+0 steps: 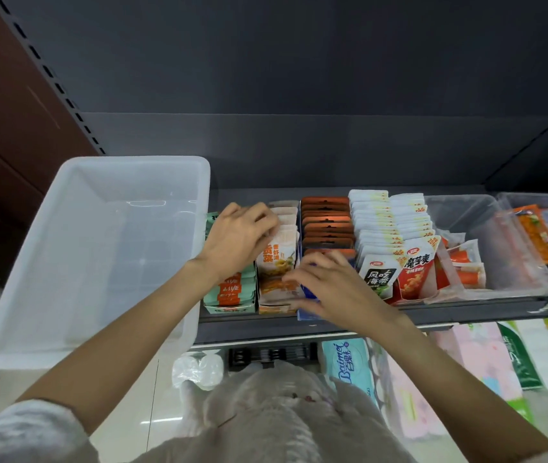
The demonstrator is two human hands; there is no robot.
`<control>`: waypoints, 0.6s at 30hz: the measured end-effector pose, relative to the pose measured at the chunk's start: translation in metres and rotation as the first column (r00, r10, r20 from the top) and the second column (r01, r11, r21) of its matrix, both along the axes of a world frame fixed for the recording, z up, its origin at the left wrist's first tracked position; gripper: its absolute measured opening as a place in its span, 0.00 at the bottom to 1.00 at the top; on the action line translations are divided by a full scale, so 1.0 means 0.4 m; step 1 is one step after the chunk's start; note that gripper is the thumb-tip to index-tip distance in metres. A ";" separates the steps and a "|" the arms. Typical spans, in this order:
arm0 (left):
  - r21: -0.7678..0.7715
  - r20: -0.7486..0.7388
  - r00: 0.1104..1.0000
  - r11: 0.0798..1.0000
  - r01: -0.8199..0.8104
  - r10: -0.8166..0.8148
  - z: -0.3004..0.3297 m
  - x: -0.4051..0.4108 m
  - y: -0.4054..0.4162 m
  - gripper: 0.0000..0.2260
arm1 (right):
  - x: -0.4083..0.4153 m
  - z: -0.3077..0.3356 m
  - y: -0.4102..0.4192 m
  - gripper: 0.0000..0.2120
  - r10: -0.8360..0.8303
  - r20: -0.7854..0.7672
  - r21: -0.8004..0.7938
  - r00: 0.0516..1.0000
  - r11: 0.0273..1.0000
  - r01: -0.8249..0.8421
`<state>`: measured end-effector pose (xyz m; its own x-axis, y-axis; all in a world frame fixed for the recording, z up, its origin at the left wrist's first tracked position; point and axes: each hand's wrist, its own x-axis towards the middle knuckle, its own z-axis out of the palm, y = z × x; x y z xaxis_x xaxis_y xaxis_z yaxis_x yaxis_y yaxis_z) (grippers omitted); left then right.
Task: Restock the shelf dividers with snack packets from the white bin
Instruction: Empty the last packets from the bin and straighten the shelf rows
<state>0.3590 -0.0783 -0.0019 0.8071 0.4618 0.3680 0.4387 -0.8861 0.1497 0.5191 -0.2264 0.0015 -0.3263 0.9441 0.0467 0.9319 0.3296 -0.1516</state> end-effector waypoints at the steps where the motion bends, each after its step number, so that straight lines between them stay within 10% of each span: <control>1: -0.027 0.004 1.000 1.000 0.007 -0.007 -0.001 -0.004 0.004 0.06 | 0.000 -0.005 0.018 0.15 -0.036 0.007 0.092 0.999 0.995 0.035; 10: -0.264 0.155 0.980 0.961 -0.079 0.123 0.036 -0.077 -0.043 0.09 | -0.012 0.011 0.143 0.13 -0.192 0.118 0.088 0.974 0.979 0.183; 18: -0.090 -0.014 0.976 0.972 -0.217 0.217 -0.016 -0.054 -0.093 0.15 | 0.061 0.054 0.142 0.14 -0.313 -0.169 0.164 0.935 0.926 0.340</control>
